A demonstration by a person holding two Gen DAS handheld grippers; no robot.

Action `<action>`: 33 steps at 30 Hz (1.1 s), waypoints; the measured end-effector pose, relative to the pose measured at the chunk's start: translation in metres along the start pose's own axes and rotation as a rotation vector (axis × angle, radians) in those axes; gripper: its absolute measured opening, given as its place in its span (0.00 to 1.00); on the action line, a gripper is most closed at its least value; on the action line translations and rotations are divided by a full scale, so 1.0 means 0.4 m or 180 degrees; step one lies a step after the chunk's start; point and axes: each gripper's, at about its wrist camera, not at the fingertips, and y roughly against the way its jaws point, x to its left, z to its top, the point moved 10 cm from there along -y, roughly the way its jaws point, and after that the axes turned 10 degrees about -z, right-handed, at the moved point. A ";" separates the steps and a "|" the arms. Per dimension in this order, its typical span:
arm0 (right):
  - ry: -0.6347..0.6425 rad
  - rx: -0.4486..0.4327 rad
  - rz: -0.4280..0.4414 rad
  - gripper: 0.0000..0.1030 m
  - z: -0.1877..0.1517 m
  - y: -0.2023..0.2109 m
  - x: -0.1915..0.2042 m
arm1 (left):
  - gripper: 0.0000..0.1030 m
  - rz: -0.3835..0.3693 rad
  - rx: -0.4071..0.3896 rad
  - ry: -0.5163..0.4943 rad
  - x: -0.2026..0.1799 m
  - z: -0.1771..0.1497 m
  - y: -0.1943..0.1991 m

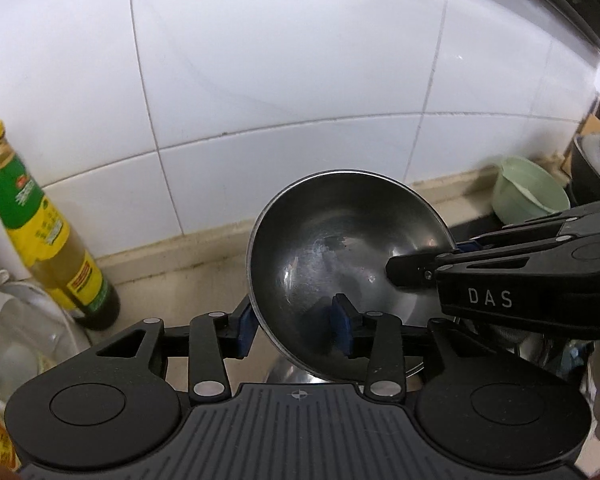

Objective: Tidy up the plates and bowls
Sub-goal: 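Lift the bowl, lower it onto the bowl stack, open both grippers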

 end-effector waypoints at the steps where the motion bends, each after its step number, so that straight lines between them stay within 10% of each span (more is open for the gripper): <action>1: 0.0010 0.0024 0.0006 0.13 -0.011 0.006 0.006 | 0.47 -0.0010 0.0014 -0.0003 -0.003 -0.012 0.006; 33: 0.0014 0.0335 -0.0172 0.19 -0.178 -0.003 0.018 | 0.60 0.0008 0.0185 -0.0120 0.008 -0.189 0.054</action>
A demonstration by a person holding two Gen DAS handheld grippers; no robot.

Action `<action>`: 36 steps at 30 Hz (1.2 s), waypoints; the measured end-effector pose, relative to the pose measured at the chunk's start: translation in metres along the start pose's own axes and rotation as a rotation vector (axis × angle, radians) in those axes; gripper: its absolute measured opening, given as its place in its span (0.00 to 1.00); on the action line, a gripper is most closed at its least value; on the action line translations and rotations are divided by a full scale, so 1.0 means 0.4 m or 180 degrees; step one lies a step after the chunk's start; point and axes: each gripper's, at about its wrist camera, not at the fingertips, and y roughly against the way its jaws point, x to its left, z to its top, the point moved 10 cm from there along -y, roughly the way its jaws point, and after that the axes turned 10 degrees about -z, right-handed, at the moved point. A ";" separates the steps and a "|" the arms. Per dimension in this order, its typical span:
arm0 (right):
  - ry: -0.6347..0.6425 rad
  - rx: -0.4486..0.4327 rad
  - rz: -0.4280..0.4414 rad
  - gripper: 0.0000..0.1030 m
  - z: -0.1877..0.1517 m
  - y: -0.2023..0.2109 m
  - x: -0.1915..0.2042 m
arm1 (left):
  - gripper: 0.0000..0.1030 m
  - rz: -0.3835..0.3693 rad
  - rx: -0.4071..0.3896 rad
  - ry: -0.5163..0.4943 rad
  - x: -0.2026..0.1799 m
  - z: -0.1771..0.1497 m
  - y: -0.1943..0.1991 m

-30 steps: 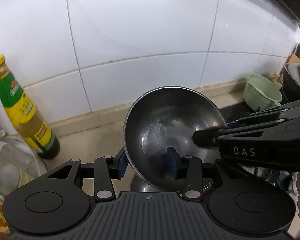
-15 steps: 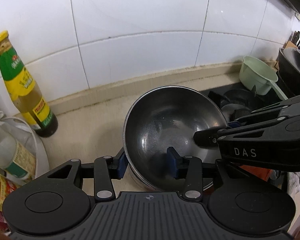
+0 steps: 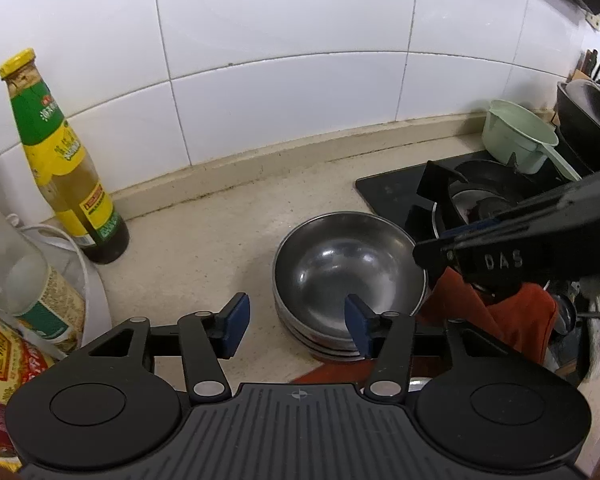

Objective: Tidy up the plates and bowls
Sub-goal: 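Lift the bowl, lower it onto the bowl stack, open both grippers, then move both grippers to opposite sides of the steel bowl stack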

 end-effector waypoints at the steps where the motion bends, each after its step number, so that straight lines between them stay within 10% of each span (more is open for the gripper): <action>1: -0.0004 -0.0012 0.0001 0.19 0.000 0.002 -0.002 | 0.61 -0.0005 -0.0012 -0.0016 -0.001 -0.003 0.004; 36: -0.0061 0.0076 -0.0002 0.30 -0.007 -0.025 0.022 | 0.70 -0.0255 0.0134 -0.0263 -0.004 -0.092 -0.016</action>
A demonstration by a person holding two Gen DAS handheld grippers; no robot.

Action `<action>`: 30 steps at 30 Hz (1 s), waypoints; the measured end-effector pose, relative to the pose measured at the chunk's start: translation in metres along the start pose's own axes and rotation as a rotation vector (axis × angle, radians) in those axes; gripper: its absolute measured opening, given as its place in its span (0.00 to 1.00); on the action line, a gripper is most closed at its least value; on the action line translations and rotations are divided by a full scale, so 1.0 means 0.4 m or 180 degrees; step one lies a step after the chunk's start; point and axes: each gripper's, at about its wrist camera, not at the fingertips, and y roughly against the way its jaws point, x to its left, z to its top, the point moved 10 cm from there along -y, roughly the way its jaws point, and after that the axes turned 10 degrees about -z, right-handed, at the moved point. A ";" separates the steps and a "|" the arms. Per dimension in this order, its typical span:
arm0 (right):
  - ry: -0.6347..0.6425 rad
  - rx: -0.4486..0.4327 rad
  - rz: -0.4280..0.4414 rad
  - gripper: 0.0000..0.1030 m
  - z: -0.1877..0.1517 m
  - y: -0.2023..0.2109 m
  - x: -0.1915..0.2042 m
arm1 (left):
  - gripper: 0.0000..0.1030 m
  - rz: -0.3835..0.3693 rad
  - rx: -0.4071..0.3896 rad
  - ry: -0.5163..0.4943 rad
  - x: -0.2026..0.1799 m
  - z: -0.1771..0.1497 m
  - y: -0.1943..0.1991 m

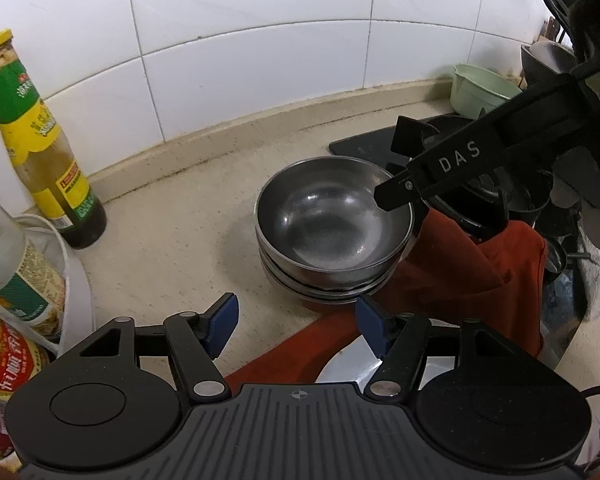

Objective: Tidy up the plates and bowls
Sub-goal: 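Move both grippers to opposite sides of the steel bowl stack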

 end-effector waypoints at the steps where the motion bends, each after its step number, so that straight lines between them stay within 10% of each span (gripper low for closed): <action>1: 0.0000 0.0003 0.0001 0.30 0.001 -0.002 0.000 | 0.70 -0.0007 0.0007 -0.0001 0.000 0.000 -0.003; 30: -0.0234 0.0292 0.0103 0.35 -0.013 -0.105 -0.025 | 0.71 -0.0308 0.0364 -0.0091 -0.021 -0.033 -0.129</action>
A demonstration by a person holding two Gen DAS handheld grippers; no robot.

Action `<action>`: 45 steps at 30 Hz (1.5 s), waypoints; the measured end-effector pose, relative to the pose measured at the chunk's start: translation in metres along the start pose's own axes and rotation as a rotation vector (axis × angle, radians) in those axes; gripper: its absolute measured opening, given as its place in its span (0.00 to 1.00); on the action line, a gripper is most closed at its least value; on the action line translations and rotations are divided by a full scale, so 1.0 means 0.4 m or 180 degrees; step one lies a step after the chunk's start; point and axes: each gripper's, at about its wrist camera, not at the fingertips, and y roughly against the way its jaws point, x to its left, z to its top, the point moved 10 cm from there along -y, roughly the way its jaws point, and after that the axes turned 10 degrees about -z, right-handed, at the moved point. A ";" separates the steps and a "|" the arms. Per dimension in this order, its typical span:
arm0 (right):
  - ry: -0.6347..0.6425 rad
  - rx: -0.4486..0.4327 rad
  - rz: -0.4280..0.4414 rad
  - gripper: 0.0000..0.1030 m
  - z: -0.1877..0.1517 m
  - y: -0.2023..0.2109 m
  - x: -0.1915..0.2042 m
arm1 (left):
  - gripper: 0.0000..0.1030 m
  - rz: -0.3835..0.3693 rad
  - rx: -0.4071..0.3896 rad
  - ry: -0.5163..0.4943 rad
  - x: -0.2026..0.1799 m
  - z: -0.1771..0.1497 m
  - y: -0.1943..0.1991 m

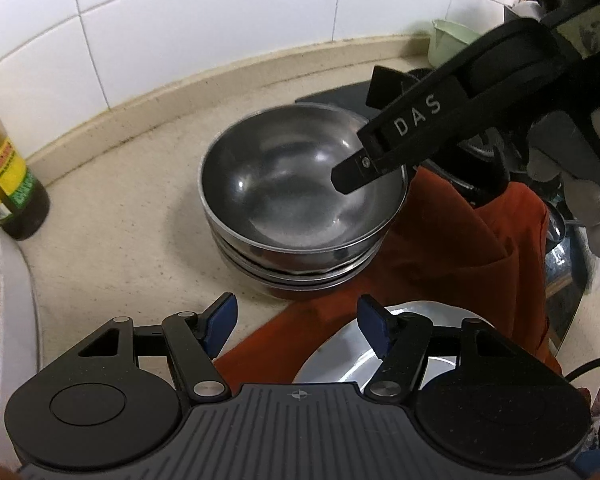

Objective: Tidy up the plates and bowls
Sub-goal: 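Move both grippers to opposite sides of the steel bowl stack, then grasp the steel bowl stack with both grippers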

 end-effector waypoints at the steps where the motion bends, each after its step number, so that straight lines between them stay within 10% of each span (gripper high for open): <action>1: -0.0008 0.0012 0.0005 0.35 0.000 -0.005 -0.002 | 0.71 -0.0009 0.0016 0.0002 0.002 -0.001 -0.006; 26: -0.0117 0.0056 0.0201 0.42 0.061 -0.092 0.001 | 0.76 -0.0211 0.0119 0.0125 0.056 0.044 -0.097; 45: 0.0123 -0.0022 0.0147 0.47 0.171 -0.157 0.069 | 0.81 0.0148 -0.0190 0.0043 0.152 0.095 -0.130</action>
